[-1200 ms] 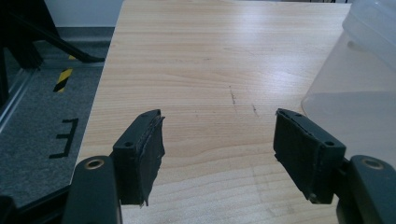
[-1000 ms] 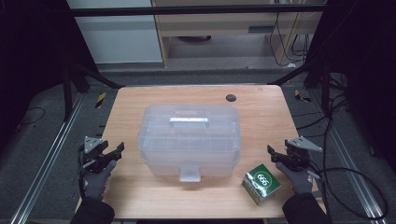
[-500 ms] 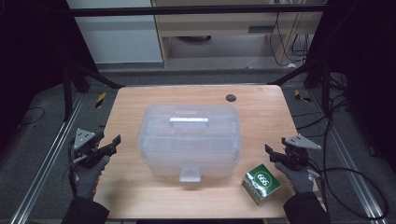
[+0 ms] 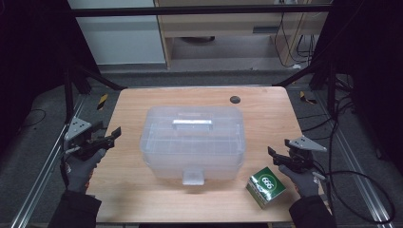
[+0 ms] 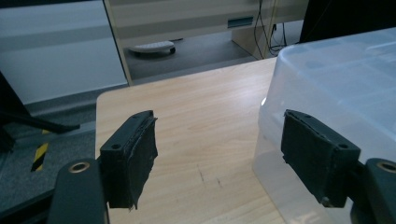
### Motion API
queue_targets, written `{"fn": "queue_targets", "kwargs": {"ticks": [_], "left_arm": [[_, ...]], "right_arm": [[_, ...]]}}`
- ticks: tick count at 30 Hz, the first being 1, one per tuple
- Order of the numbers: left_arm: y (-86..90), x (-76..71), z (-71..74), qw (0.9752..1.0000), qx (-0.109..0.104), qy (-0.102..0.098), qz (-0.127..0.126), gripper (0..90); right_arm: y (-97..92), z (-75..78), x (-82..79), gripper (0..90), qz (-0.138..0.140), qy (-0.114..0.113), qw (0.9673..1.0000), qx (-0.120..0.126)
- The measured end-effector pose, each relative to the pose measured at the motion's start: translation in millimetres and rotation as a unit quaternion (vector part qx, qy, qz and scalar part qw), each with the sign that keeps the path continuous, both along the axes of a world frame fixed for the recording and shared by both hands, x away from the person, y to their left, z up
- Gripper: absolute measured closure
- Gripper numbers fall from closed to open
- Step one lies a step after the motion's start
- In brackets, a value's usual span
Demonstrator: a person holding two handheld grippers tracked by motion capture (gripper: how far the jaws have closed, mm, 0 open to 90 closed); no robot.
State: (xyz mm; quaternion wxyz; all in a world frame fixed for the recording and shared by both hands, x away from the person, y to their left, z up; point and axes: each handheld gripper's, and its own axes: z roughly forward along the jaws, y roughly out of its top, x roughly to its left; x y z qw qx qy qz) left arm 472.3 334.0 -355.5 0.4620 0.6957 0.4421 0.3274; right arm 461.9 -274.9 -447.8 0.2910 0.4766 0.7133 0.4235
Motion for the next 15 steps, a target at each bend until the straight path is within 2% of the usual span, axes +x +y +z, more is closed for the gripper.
{"fn": "queue_targets", "kwargs": {"ticks": [1, 3, 8, 9, 12, 15], "left_arm": [[-3.0, 0.9, 8.7, 0.9999, 0.004, -0.007, -0.006, 25.3], [-6.7, 1.6, 16.5, 0.9998, 0.011, -0.011, -0.014, 25.0], [-15.0, 3.3, 28.4, 0.9991, 0.027, -0.016, -0.028, 24.5], [-18.4, 5.3, 33.6, 0.9984, 0.040, -0.016, -0.037, 24.3], [-21.1, 7.0, 38.8, 0.9977, 0.048, -0.015, -0.045, 24.3], [-26.9, 8.2, 49.0, 0.9955, 0.068, -0.019, -0.063, 24.4]], "right_arm": [[-0.5, -0.2, 0.3, 26.9, 0.000, 0.002, 1.0000, -0.002], [-0.6, 0.1, 0.1, 26.9, 0.000, 0.003, 1.0000, -0.001], [-0.5, 0.1, 0.2, 26.9, 0.000, 0.006, 1.0000, -0.003], [-0.8, 0.3, -0.2, 26.9, -0.002, 0.006, 1.0000, -0.004], [-1.0, 0.7, -0.7, 27.0, -0.004, 0.006, 1.0000, -0.004], [-1.2, 0.0, -0.7, 27.0, -0.002, 0.007, 0.9999, -0.008]]}}
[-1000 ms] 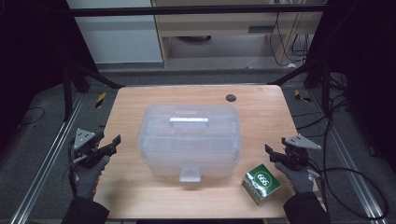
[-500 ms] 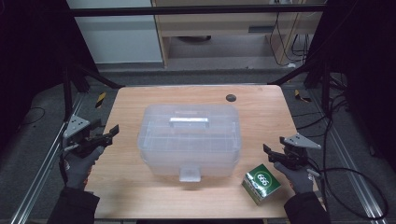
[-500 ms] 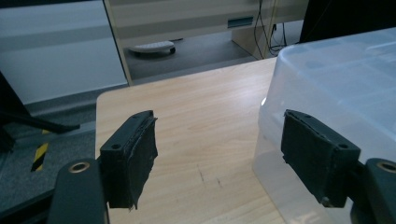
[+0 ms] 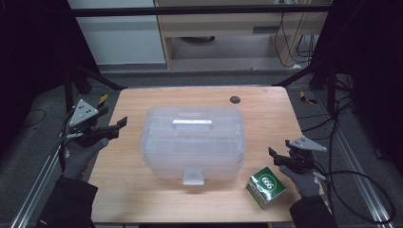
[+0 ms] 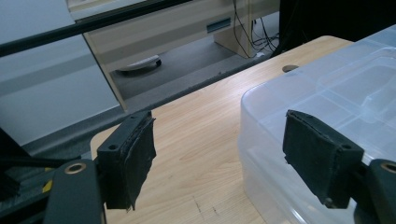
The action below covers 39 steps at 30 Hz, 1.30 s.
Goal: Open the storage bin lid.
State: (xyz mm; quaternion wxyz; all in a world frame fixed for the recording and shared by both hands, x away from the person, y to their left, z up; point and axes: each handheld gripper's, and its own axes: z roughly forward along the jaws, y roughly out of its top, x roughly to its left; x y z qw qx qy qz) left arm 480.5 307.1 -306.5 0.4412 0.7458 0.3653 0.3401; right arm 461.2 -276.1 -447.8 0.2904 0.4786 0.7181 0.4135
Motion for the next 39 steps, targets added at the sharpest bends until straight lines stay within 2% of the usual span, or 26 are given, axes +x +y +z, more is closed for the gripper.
{"fn": "queue_targets", "kwargs": {"ticks": [1, 2, 3, 5, 9, 14, 18, 19, 20, 24, 25, 26, 28, 35, 38, 39], "left_arm": [[0.0, 0.0, 0.0, 1.0000, 0.000, 0.000, 0.000, 24.4], [-3.8, -0.6, 5.0, 0.9999, 0.013, -0.004, -0.005, 24.4], [-3.8, -0.6, 5.0, 0.9999, 0.013, -0.004, -0.005, 24.6], [-10.2, -2.1, 12.0, 0.9994, 0.031, -0.010, -0.014, 24.9], [-16.6, -2.4, 17.7, 0.9985, 0.049, -0.014, -0.018, 25.4], [-29.4, -1.8, 28.1, 0.9963, 0.076, -0.015, -0.036, 23.9], [-39.9, -2.8, 31.7, 0.9932, 0.099, -0.010, -0.060, 22.3], [-39.9, -2.8, 31.7, 0.9932, 0.099, -0.010, -0.060, 22.0], [-44.9, -3.1, 32.9, 0.9906, 0.116, -0.007, -0.072, 22.0], [-55.6, -2.1, 34.3, 0.9861, 0.140, -0.004, -0.090, 22.4], [-55.6, -2.1, 34.3, 0.9861, 0.140, -0.004, -0.090, 22.8], [-60.5, -2.1, 35.5, 0.9834, 0.152, -0.005, -0.099, 23.0], [-65.5, -2.2, 35.9, 0.9818, 0.157, -0.005, -0.107, 23.7], [-78.0, -2.0, 36.6, 0.9736, 0.184, 0.001, -0.135, 25.4], [-82.9, -1.9, 35.3, 0.9692, 0.196, 0.003, -0.148, 26.5], [-82.9, -1.9, 35.3, 0.9692, 0.196, 0.003, -0.148, 26.6]], "right_arm": [[0.0, 0.0, 0.0, 27.0, 0.000, 0.000, 1.0000, 0.000], [0.4, -0.2, 0.2, 27.0, 0.001, 0.001, 1.0000, -0.001], [0.4, -0.2, 0.2, 27.0, 0.001, 0.001, 1.0000, -0.001], [0.7, -0.6, 0.2, 27.0, 0.001, 0.004, 1.0000, -0.003], [1.0, -0.9, -0.2, 27.1, 0.002, 0.005, 1.0000, -0.005], [1.7, -1.5, 0.4, 27.2, 0.002, 0.008, 0.9999, -0.007], [1.6, -1.1, 0.3, 27.4, 0.003, 0.007, 1.0000, -0.006], [1.6, -1.1, 0.3, 27.4, 0.003, 0.007, 1.0000, -0.006], [1.3, -0.9, 0.3, 27.6, 0.004, 0.008, 0.9999, -0.005], [1.7, -0.9, 0.3, 27.9, 0.004, 0.010, 0.9999, -0.004], [1.7, -0.9, 0.3, 27.9, 0.004, 0.010, 0.9999, -0.004], [2.1, -1.0, 0.4, 28.0, 0.005, 0.011, 0.9999, -0.004], [2.3, -1.0, 0.6, 28.1, 0.005, 0.013, 0.9999, -0.003], [2.4, -1.3, 0.8, 28.5, 0.007, 0.016, 0.9998, -0.004], [2.4, -1.7, 1.2, 28.6, 0.009, 0.017, 0.9998, -0.006], [2.7, -1.8, 1.2, 28.6, 0.010, 0.018, 0.9998, -0.006]]}}
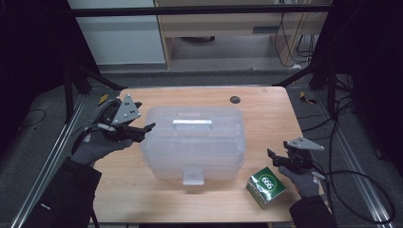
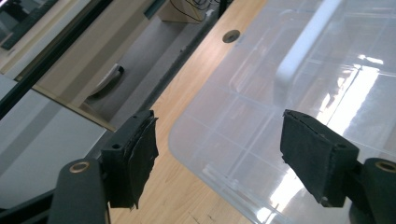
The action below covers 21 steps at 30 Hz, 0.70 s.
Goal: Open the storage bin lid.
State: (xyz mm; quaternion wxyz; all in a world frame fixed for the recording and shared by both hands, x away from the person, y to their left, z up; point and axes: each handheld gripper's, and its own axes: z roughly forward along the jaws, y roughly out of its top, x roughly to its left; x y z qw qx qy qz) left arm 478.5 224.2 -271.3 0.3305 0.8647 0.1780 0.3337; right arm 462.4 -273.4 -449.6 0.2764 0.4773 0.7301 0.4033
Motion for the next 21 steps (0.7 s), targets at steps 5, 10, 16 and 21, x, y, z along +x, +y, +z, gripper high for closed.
{"fn": "queue_targets", "kwargs": {"ticks": [5, 10, 16, 21], "left_arm": [[-10.9, -0.8, -2.7, 0.9994, 0.029, 0.005, -0.016, 28.1], [-19.1, -0.4, -4.6, 0.9986, 0.048, 0.006, -0.021, 29.1], [-31.3, -0.5, -4.0, 0.9975, 0.061, -0.002, -0.036, 30.9], [-43.9, -0.6, -5.0, 0.9955, 0.080, -0.001, -0.052, 32.3]], "right_arm": [[1.0, -0.6, 0.1, 28.8, 0.003, 0.003, 1.0000, -0.001], [1.5, -0.8, 0.1, 29.1, 0.003, 0.005, 1.0000, -0.001], [1.4, -0.6, 0.1, 29.5, 0.004, 0.006, 1.0000, -0.001], [1.2, -0.4, -0.1, 30.3, 0.005, 0.007, 1.0000, 0.000]]}}
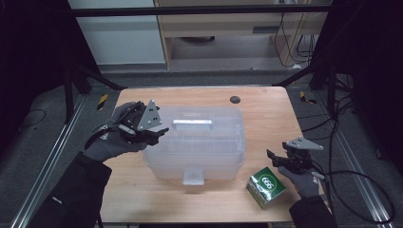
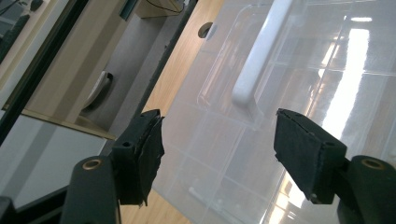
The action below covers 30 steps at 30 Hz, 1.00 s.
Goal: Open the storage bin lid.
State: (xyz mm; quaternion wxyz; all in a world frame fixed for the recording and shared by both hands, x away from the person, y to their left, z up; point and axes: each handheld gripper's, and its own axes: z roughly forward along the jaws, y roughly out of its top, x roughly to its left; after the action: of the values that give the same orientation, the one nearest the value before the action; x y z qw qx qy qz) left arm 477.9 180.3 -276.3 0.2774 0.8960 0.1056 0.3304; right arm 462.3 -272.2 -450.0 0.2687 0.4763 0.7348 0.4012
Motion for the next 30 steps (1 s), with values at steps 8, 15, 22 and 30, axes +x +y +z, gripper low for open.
{"fn": "queue_targets", "kwargs": {"ticks": [8, 15, 22, 30], "left_arm": [[-15.2, 0.0, -1.1, 0.9996, 0.026, -0.007, -0.013, 34.5], [-24.3, 1.8, -4.3, 0.9989, 0.042, -0.010, -0.018, 36.4], [-35.9, 3.7, -7.3, 0.9974, 0.064, -0.021, -0.026, 40.7], [-43.0, 8.0, -11.9, 0.9952, 0.090, -0.028, -0.027, 44.8]], "right_arm": [[1.0, -0.6, 0.5, 30.9, 0.000, 0.006, 1.0000, 0.000], [1.1, -0.9, 0.8, 31.3, 0.003, 0.007, 1.0000, -0.001], [1.6, -0.9, 1.0, 32.0, 0.004, 0.010, 0.9999, 0.001], [1.9, -0.5, 0.7, 32.7, 0.006, 0.015, 0.9999, 0.005]]}}
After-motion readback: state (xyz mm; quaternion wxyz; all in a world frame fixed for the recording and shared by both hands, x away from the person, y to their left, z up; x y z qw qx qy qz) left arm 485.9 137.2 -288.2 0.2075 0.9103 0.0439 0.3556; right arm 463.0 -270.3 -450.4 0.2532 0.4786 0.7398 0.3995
